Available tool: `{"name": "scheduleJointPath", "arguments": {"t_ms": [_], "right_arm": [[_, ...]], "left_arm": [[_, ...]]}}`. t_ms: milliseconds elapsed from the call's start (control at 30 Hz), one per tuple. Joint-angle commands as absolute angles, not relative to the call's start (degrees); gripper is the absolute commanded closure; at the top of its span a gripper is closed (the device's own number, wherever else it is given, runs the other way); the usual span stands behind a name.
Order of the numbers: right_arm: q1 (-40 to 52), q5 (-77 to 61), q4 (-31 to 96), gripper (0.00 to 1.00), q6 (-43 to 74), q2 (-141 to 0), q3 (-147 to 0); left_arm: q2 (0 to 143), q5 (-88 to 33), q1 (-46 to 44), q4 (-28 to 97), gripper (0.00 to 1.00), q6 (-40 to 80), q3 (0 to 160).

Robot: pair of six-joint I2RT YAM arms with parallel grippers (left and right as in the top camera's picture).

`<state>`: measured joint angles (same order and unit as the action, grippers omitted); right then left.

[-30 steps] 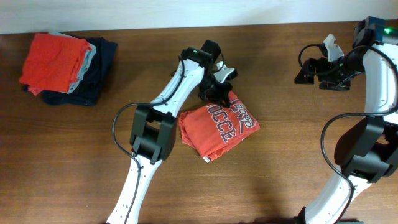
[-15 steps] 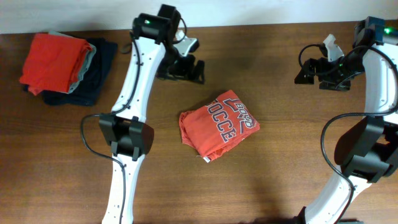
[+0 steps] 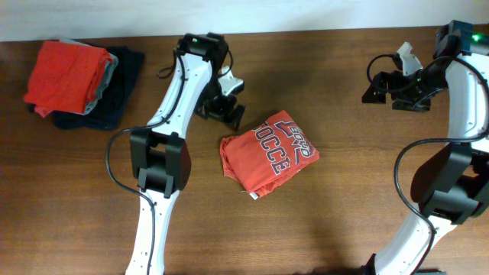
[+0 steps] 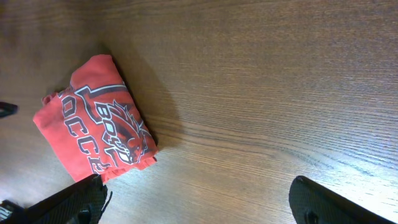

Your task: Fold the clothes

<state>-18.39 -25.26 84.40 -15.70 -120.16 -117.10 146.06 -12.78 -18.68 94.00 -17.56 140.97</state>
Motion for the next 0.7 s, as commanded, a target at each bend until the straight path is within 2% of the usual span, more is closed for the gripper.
{"name": "scheduleJointPath", "arguments": {"t_ms": [0, 100, 667], "right_arm": [[-18.39, -24.77, 84.40, 0.02, -16.49, -119.37, -117.32], [-18.39, -24.77, 84.40, 0.01, -16.49, -119.37, -117.32], [-18.39, -24.77, 84.40, 0.01, -16.49, -119.37, -117.32]], "left_arm": [[146.34, -21.04, -19.40, 95.72, 0.01, -27.14, 139.26], [146.34, -25.82, -19.33, 96.73, 0.01, -30.79, 139.11], [146.36, -22.96, -19.68, 89.06, 0.01, -26.17, 130.26]]}}
